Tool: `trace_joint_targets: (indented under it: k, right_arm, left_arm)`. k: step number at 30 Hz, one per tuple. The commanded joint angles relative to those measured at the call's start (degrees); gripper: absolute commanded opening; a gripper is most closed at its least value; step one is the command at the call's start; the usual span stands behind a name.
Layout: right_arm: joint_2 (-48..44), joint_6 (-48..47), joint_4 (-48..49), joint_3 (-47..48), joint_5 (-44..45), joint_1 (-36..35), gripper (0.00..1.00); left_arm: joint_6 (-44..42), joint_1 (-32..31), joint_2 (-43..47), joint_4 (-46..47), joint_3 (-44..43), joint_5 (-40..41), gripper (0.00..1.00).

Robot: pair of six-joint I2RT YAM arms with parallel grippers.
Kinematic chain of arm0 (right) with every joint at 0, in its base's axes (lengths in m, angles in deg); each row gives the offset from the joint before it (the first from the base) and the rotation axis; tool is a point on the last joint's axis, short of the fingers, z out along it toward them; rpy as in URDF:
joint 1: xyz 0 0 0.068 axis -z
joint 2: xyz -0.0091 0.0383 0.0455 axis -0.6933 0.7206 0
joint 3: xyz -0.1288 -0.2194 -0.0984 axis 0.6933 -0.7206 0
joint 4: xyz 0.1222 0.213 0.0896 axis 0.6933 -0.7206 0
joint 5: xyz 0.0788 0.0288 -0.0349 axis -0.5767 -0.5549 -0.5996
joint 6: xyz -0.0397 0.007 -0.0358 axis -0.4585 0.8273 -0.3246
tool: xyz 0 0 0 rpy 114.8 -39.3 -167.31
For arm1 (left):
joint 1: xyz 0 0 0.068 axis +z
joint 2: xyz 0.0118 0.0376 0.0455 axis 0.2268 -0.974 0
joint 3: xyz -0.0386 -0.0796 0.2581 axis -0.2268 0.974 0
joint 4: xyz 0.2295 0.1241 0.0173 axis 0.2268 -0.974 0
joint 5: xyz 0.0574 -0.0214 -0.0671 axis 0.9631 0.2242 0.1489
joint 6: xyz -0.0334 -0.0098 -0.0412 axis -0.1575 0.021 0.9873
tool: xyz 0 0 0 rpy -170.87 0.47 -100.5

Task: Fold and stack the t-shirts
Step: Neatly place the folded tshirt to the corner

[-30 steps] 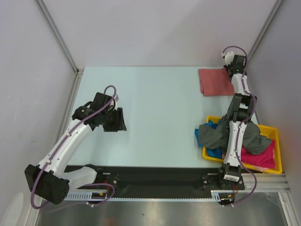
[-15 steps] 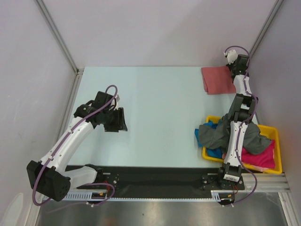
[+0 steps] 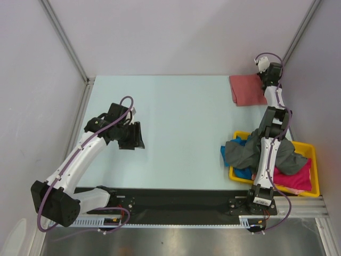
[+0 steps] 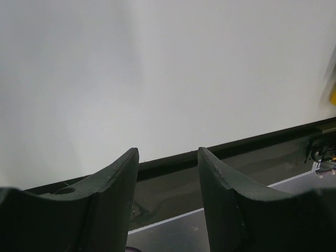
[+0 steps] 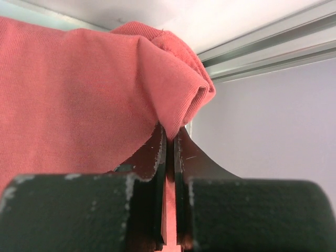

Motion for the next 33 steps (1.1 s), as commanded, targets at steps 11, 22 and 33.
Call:
trace_joint_targets:
  k: [11, 22, 33]
  right_arm:
    - [-6.7, 9.0, 2.5, -0.4, 14.5, -1.0, 0.96]
    - [-33.0, 41.2, -8.2, -17.6, 7.3, -19.1, 1.0]
    - [-62.3, 69.4, -9.2, -64.3, 6.3, -38.4, 1.0]
  left_arm:
    - [1.4, 0.5, 2.3, 0.0, -1.8, -2.1, 0.54]
    - [8.9, 0.5, 8.7, 13.4, 2.6, -3.0, 0.59]
    - [20.8, 0.4, 20.9, 33.3, 20.0, 0.2, 0.7]
